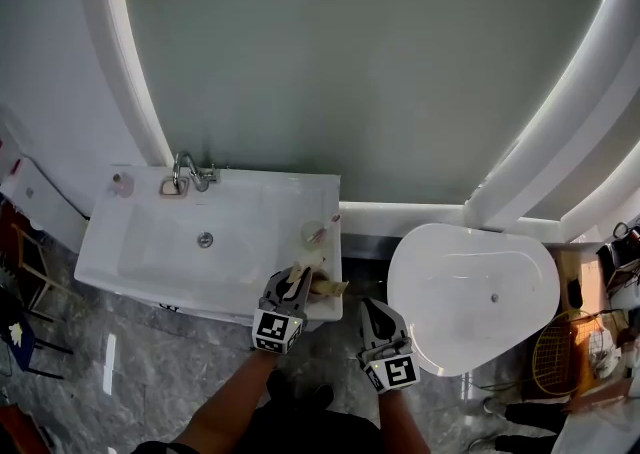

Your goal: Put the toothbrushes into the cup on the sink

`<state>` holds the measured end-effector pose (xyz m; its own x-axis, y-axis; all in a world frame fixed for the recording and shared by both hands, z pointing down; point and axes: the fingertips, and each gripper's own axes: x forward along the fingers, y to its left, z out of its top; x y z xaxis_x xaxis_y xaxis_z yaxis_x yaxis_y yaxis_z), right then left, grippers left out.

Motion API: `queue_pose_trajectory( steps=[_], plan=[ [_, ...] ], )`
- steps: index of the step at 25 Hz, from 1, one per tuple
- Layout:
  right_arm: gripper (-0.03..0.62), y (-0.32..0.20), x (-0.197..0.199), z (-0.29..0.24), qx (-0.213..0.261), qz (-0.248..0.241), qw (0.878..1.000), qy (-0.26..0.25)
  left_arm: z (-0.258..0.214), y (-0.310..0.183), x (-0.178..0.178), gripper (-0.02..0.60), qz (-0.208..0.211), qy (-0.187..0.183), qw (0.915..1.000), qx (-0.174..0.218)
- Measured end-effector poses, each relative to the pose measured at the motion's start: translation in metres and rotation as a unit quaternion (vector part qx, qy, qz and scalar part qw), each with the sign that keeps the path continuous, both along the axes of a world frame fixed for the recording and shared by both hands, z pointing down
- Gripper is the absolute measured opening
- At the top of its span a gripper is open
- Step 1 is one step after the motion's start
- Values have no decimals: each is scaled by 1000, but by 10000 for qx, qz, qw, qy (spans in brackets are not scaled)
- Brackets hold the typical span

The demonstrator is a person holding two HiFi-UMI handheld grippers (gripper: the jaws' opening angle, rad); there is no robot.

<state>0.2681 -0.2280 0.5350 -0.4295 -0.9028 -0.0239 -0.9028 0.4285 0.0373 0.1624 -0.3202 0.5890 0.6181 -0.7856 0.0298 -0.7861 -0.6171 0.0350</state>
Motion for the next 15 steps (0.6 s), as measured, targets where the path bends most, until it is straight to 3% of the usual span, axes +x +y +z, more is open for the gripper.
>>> queue_pose_trajectory(
  steps=[15],
  plan=[
    [28,7,5,3,-47,82,9999,-102,71,-1,-2,46,-21,-404,9983,-420]
  ],
)
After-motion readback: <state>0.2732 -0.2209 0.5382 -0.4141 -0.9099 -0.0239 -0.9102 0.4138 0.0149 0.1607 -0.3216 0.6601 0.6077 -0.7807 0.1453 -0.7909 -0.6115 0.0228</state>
